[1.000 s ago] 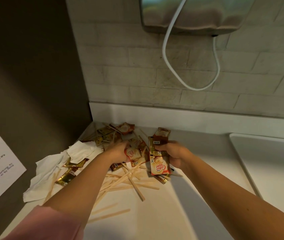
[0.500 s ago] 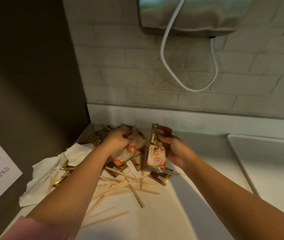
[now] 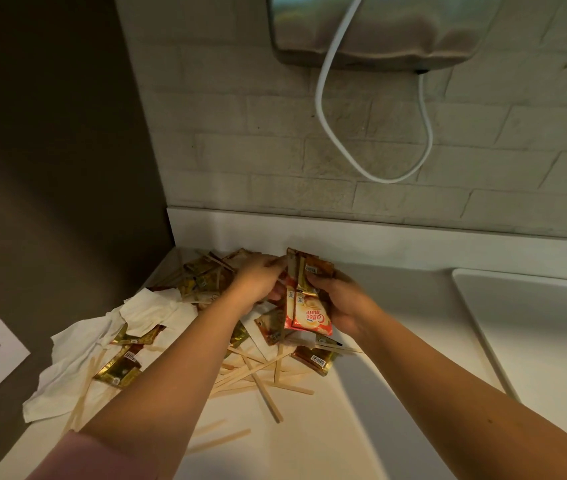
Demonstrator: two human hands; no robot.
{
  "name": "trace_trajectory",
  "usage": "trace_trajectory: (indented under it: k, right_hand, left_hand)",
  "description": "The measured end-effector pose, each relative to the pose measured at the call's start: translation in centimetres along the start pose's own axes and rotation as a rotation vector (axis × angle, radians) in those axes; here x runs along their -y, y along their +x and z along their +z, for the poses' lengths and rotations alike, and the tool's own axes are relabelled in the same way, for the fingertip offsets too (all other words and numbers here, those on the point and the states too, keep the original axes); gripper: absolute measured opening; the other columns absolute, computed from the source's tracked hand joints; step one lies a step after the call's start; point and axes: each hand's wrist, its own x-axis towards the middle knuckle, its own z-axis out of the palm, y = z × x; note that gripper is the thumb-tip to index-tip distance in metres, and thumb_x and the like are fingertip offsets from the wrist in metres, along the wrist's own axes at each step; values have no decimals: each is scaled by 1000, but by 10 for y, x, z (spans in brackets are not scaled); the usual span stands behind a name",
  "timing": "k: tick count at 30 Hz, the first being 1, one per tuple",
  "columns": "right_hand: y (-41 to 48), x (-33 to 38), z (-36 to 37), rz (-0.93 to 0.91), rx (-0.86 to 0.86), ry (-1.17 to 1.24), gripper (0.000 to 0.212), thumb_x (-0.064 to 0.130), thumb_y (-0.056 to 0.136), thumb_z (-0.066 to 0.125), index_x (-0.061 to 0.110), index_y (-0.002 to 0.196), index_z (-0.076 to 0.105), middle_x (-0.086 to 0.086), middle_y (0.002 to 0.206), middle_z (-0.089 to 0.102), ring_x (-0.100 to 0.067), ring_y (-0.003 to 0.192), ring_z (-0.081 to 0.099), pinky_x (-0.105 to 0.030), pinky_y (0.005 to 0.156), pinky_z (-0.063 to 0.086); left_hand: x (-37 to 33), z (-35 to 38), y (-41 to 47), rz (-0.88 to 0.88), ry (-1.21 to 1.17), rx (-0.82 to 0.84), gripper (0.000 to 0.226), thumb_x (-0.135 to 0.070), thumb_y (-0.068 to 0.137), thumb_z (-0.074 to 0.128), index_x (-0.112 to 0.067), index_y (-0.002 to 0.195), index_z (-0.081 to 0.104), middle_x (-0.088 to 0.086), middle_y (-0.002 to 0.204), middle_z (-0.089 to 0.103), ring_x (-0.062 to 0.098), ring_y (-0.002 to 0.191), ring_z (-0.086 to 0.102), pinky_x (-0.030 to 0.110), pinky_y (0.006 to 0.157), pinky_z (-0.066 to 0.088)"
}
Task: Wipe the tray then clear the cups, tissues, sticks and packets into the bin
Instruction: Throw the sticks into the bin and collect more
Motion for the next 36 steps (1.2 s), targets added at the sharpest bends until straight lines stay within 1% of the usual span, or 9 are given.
trace_trajectory:
  k: [2, 6, 11, 15, 19, 22, 25, 31, 36]
  right_hand:
    - [1, 2, -7, 8, -37, -18, 26, 0, 92, 51, 6, 118, 50, -15, 91, 65, -29, 79, 64, -39, 62, 52]
    - [4, 3, -16, 15, -95, -30, 26, 1, 93, 50, 6, 119, 50, -13, 92, 65, -27, 77, 65, -36, 57, 53]
    - [6, 5, -22, 17, -92, -27, 24, 3, 94, 49, 5, 118, 51, -20, 113, 64, -30, 86, 65, -38, 63, 52]
    - [10, 5, -25, 31, -98, -42, 20, 5, 95, 49, 3, 114, 53, -17, 100, 67, -28, 78, 66, -37, 62, 52]
    - [11, 2, -31, 47, -109, -65, 9, 5, 95, 49, 7, 93, 58, -10, 80, 69, -24, 70, 67, -34, 57, 52]
    - [10, 0, -33, 47, -100, -70, 8, 6, 94, 49, 7, 93, 58, -11, 83, 68, -25, 74, 66, -34, 60, 51]
    - [9, 2, -31, 22, -76, -54, 10, 5, 93, 50, 8, 100, 57, -12, 90, 68, -27, 79, 66, -36, 63, 52]
    - [6, 5, -22, -93, -1, -43, 31, 2, 92, 52, 7, 123, 50, -20, 108, 65, -32, 92, 65, -42, 73, 54]
    - [3, 8, -16, -212, 23, -25, 24, 1, 89, 55, 13, 109, 58, -12, 100, 69, -27, 89, 67, -41, 75, 55]
  left_hand:
    - [11, -3, 10, -28, 86, -39, 24, -25, 98, 44, -9, 95, 62, 5, 75, 58, 18, 62, 56, 30, 57, 46]
    - [38, -5, 29, -91, 357, -232, 26, -16, 93, 49, -7, 116, 58, 10, 111, 61, 23, 93, 59, 21, 65, 51]
    - [65, 5, 44, -226, 529, -233, 73, -41, 81, 64, -19, 142, 32, 13, 140, 40, 33, 129, 40, 38, 93, 45]
    - [81, 14, 61, -277, 626, -183, 79, -63, 60, 62, -28, 129, 47, 8, 131, 52, 30, 116, 52, 43, 91, 49]
    - [61, 11, 48, -274, 558, -211, 36, -25, 83, 64, -15, 117, 58, 8, 120, 59, 27, 110, 56, 32, 85, 50]
    - [54, 9, 46, -206, 476, -261, 33, -18, 89, 57, -14, 122, 56, 8, 123, 59, 26, 109, 57, 29, 77, 46]
    - [41, 4, 37, -81, 404, -285, 43, -24, 90, 58, -13, 132, 50, 10, 134, 52, 27, 123, 50, 31, 91, 41]
    - [9, -4, 25, 163, 256, -379, 20, -20, 88, 61, -4, 99, 61, 10, 100, 65, 20, 89, 59, 22, 69, 37]
    - [-16, -6, 12, 252, 45, -427, 23, -14, 87, 60, -8, 109, 59, 1, 99, 62, 15, 91, 56, 24, 75, 42]
